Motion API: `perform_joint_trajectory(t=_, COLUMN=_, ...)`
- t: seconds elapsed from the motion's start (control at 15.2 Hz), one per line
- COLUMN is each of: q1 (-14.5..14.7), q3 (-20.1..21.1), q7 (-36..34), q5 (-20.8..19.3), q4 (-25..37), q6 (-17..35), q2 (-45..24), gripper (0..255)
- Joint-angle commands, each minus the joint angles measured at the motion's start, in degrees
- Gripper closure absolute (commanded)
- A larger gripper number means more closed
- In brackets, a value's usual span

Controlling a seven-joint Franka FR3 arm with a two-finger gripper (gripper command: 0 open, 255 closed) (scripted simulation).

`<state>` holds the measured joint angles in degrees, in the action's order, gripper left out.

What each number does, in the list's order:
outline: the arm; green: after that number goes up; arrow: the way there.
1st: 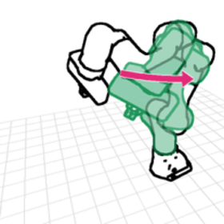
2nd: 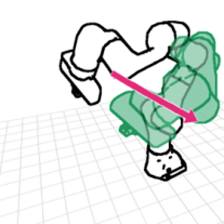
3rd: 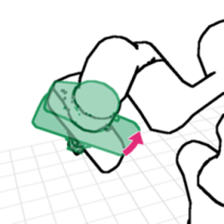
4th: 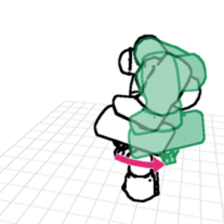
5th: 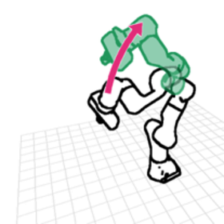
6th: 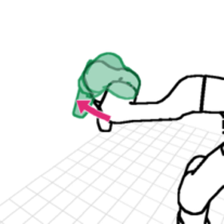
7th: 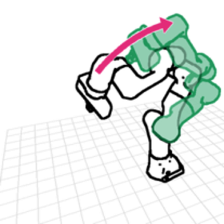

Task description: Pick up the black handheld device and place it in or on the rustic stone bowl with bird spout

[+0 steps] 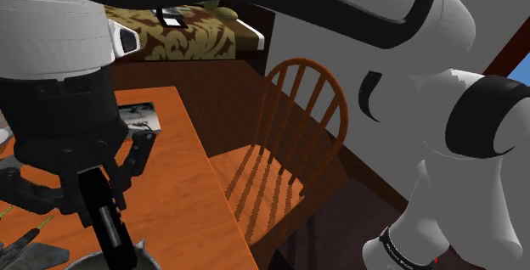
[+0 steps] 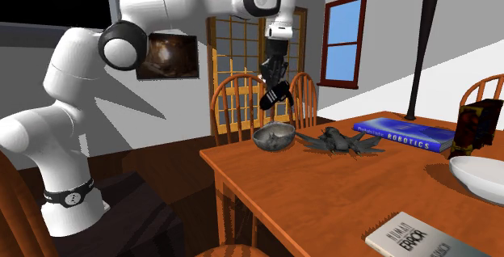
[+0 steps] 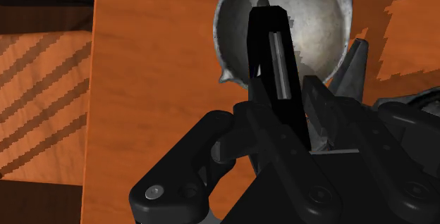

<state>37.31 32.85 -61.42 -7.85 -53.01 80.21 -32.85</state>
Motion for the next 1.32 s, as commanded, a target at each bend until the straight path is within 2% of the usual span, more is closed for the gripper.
perform_joint_trajectory(t=0.0, q1=3.36, q3=0.1, q7=-2.5, q5=-1.0, q4=3.72, q6=-1.35, q2=-2.02, gripper=255)
perform_joint_trajectory(t=0.2, q1=10.74, q3=-0.7, q7=-5.49, q5=-3.68, q4=15.82, q6=-6.19, q2=-8.43, gripper=255)
perform_joint_trajectory(t=0.33, q1=8.32, q3=-0.09, q7=-5.57, q5=-2.59, q4=8.77, q6=-2.27, q2=-5.64, gripper=255)
perform_joint_trajectory(t=0.59, q1=5.52, q3=0.51, q7=-5.41, q5=-1.39, q4=0.01, q6=3.19, q2=-2.67, gripper=255)
perform_joint_trajectory(t=1.25, q1=2.02, q3=0.91, q7=-4.76, q5=-0.06, q4=-13.4, q6=13.13, q2=0.44, gripper=255)
